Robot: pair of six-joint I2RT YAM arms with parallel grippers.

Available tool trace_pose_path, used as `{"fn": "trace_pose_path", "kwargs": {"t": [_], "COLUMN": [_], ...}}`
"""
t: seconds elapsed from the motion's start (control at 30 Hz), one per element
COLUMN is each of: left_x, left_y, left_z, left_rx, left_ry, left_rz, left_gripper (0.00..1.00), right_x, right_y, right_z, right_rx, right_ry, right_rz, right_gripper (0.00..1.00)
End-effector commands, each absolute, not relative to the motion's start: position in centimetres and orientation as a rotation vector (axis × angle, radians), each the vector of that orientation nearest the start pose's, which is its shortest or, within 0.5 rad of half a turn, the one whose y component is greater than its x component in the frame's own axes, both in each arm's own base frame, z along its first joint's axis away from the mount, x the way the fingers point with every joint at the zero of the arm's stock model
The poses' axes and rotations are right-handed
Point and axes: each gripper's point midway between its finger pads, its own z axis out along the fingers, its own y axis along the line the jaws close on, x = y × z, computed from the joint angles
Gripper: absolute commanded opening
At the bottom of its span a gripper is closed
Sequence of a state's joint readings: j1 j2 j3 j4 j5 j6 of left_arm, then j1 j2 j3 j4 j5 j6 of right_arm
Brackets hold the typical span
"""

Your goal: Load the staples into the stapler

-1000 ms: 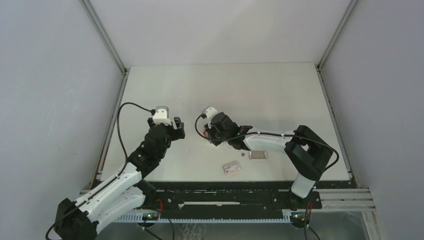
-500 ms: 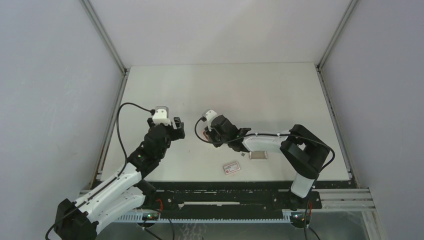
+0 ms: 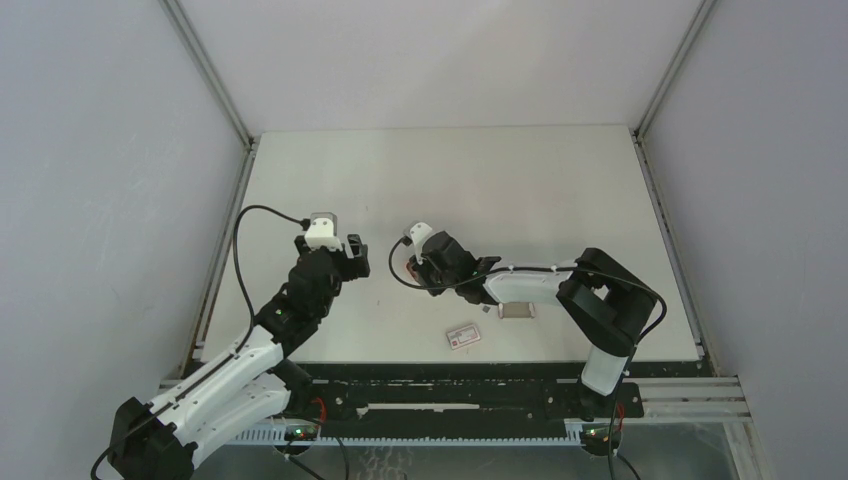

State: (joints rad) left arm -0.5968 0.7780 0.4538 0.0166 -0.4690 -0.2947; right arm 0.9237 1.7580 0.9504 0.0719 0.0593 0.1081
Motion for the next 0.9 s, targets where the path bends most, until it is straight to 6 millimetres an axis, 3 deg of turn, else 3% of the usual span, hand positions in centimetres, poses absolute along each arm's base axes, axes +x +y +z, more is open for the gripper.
{"fn": "trace_pose_path", "kwargs": {"t": [0.0,0.87], "left_x": [28.52,28.65], "left_y": [-10.53,-10.68], "left_z": [16.63,16.27], "left_rx": [-0.042,-0.034], "left_ry": [1.83,1.841], "left_rz": [-0.159,-0.154], "left_gripper": [0.83,0.83], "right_x": [27.35,28.04], "right_y": [35.62,35.16], "right_z": [5.62,6.39], "right_rx": [-0.923,-0.994], "right_ry": [2.093,2.055], "right_rz": [0.499,0.523], "right_gripper": [0.12,0.13]}}
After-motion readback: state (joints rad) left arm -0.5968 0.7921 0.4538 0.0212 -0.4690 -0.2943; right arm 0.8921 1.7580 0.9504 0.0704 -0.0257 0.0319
